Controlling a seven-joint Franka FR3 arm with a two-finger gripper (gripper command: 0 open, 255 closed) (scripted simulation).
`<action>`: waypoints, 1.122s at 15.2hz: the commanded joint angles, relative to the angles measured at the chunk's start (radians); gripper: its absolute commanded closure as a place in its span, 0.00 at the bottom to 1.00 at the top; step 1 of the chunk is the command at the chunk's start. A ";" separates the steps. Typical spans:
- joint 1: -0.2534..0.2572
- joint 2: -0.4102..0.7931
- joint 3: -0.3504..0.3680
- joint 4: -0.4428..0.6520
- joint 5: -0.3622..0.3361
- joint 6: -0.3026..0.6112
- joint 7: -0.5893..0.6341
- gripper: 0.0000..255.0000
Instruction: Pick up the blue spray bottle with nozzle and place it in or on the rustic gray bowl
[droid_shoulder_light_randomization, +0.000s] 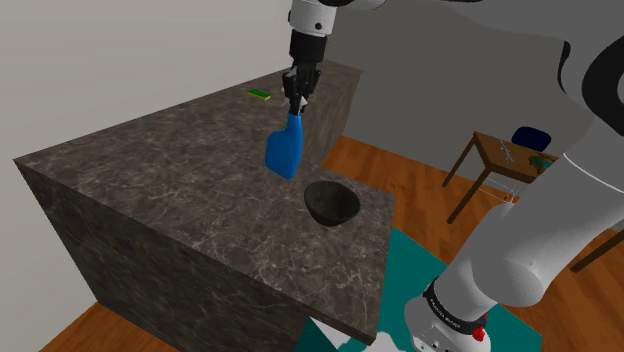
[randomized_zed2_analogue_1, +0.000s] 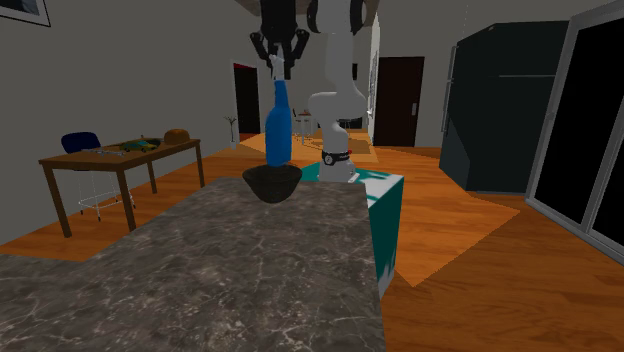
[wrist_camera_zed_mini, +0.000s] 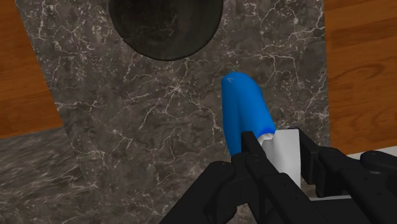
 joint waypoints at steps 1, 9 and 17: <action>-0.006 -0.024 -0.008 -0.003 0.002 -0.021 -0.014 1.00; -0.054 -0.209 -0.084 -0.063 -0.001 -0.146 -0.137 1.00; -0.085 -0.321 -0.147 -0.113 -0.024 -0.210 -0.228 1.00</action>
